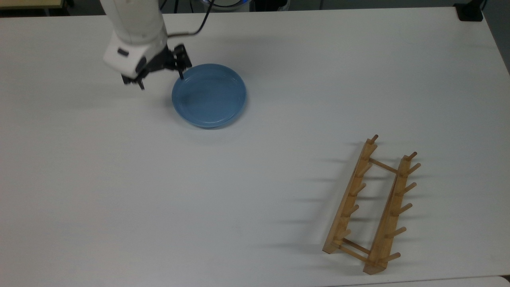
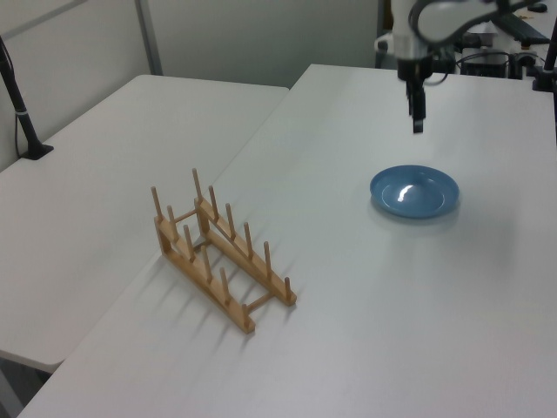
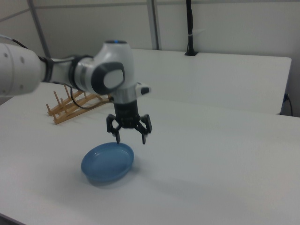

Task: Place plate in plate rack

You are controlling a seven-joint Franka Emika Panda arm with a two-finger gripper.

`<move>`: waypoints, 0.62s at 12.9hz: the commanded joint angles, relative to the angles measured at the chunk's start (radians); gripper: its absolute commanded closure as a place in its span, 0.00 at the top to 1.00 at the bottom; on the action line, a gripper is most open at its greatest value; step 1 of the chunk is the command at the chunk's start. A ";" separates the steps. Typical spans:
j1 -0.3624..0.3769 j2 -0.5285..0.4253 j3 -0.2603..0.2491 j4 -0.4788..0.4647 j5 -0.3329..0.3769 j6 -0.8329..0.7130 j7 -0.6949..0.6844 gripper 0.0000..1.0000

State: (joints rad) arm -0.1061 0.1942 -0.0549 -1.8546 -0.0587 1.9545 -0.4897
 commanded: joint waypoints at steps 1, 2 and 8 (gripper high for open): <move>-0.001 0.037 -0.003 -0.083 -0.009 0.133 -0.020 1.00; -0.001 0.051 -0.003 -0.090 -0.009 0.154 -0.018 1.00; 0.009 0.125 -0.002 -0.084 -0.007 0.198 0.083 0.85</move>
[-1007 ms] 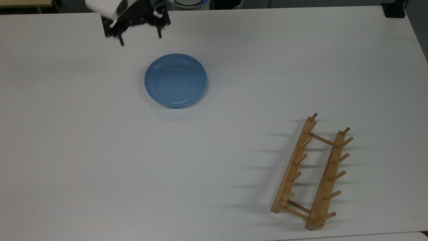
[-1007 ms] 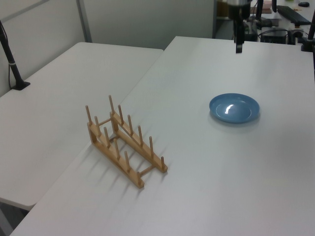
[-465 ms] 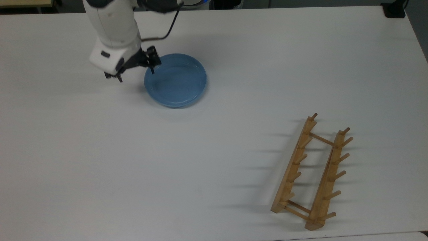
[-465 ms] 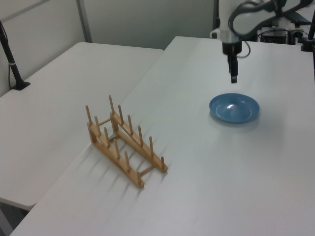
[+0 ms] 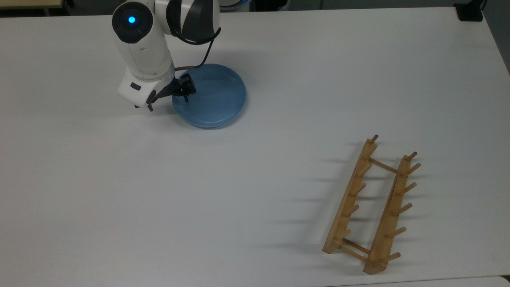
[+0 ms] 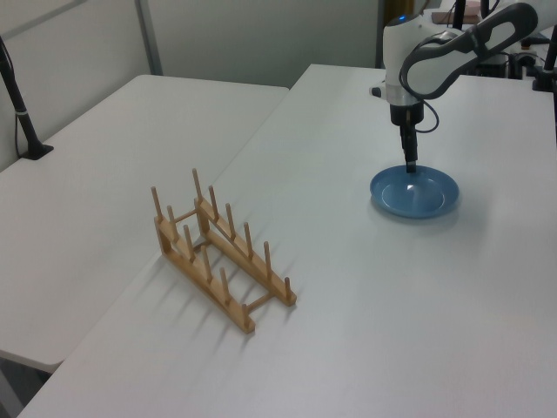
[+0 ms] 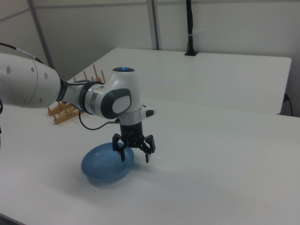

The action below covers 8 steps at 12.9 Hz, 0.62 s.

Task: Place plate in plate rack

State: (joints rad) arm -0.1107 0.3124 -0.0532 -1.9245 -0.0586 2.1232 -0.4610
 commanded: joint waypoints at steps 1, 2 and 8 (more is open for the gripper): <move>0.017 0.013 -0.002 -0.013 -0.007 0.029 0.080 0.73; 0.017 0.016 0.001 -0.011 -0.007 0.029 0.109 0.63; 0.039 0.005 0.021 -0.005 -0.007 0.024 0.212 0.00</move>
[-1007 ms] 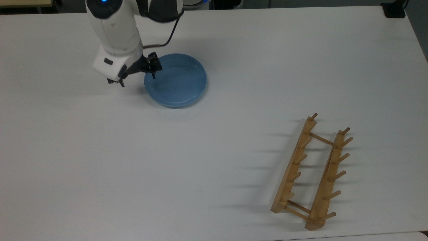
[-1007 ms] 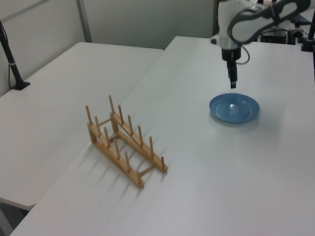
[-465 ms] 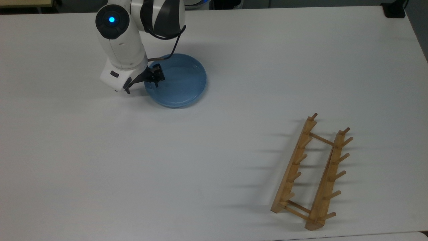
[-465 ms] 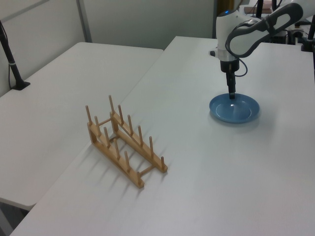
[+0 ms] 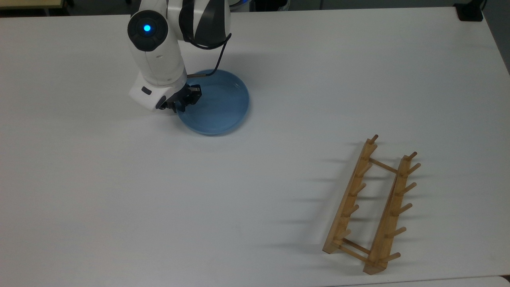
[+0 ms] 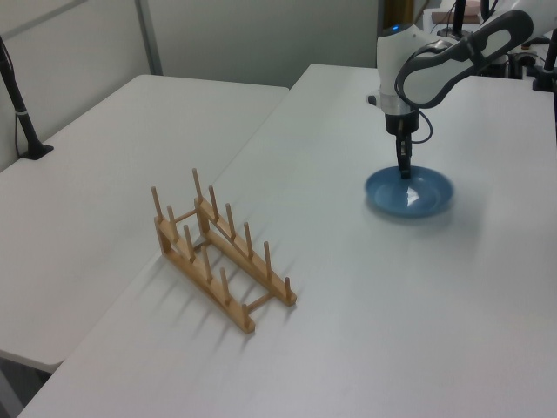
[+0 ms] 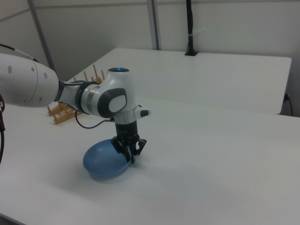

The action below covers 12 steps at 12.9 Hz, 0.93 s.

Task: Place plate in plate rack

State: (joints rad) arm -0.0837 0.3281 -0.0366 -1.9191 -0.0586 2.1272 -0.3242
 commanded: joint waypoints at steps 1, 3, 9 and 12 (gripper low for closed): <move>0.013 -0.017 0.015 0.006 -0.004 0.010 0.092 0.00; 0.012 -0.043 0.033 0.026 0.000 0.010 0.109 0.00; 0.013 -0.106 0.090 0.260 -0.007 -0.009 0.183 0.00; 0.012 -0.110 0.098 0.278 -0.009 -0.010 0.185 0.00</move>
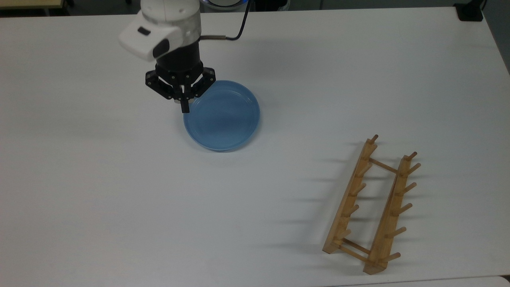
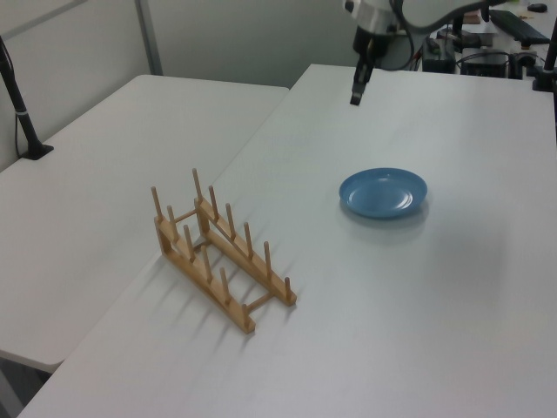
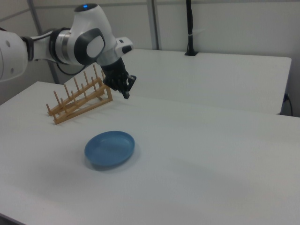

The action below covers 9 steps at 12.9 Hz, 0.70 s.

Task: Place plate in plate rack

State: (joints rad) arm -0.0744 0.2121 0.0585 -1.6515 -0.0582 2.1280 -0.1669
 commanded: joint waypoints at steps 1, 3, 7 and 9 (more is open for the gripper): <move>0.001 0.006 0.003 -0.001 -0.009 -0.014 0.027 0.00; -0.007 0.006 0.001 -0.057 -0.011 -0.032 0.021 0.00; -0.051 0.023 0.000 -0.140 -0.031 -0.040 -0.008 0.64; -0.062 0.049 0.000 -0.155 -0.029 -0.030 -0.034 0.83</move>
State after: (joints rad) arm -0.1148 0.2532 0.0578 -1.7658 -0.0761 2.0947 -0.1715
